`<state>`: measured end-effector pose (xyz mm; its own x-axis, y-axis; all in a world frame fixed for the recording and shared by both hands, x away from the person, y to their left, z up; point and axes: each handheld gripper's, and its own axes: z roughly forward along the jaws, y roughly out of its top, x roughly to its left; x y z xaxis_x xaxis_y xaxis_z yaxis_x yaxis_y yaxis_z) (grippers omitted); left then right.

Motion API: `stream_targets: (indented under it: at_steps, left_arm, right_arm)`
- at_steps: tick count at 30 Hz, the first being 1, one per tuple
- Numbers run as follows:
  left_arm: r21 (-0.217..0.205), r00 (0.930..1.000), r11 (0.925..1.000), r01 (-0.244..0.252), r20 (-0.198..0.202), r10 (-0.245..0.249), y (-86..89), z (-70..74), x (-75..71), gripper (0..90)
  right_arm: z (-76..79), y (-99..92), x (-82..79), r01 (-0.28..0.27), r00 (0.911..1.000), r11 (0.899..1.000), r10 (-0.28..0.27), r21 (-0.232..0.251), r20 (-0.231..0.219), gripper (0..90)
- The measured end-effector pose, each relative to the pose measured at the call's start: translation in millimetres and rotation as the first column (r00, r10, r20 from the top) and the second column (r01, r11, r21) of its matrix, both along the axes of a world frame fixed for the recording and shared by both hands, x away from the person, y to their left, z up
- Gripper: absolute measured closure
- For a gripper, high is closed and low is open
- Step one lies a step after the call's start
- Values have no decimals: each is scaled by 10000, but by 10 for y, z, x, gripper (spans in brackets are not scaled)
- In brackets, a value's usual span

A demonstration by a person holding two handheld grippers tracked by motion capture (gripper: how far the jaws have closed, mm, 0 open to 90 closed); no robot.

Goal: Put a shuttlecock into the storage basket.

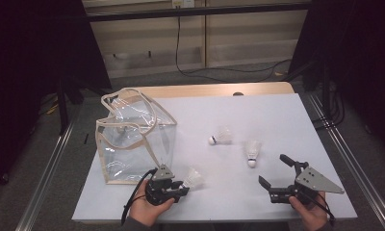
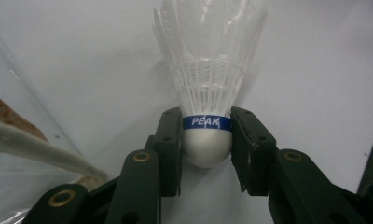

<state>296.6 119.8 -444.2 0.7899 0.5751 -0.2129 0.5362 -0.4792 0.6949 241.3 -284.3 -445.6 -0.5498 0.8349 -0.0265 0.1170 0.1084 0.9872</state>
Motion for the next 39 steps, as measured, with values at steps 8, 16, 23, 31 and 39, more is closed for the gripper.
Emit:
stream_targets:
  at_steps: [8, 16, 23, 31, 39]
  left_arm:
    - [-81, 9999, 9999, 95, -38, -95, -9, 82, -1, 656]
    - [-235, 9999, 9996, 139, -24, -139, -19, 240, 17, 657]
    - [-343, 9996, 9992, 201, -213, -209, -31, 302, 21, 657]
    - [-493, 9993, 9986, 193, -297, -208, -33, 399, 36, 657]
    - [-754, 9982, 9967, 296, -503, -334, -59, 586, 59, 657]
  right_arm:
    - [-7, 0, 2, -49, 10000, 10000, 49, -65, -27, 1]
    - [-14, -31, 6, 37, 10000, 10000, -37, -26, -72, 1]
    - [-12, -15, 5, -19, 10000, 10000, 18, -55, -65, 3]
    - [-14, -16, 20, -12, 10000, 10000, 12, -46, -84, 3]
    - [-9, 19, 40, -154, 9999, 9999, 154, -74, -52, 3]
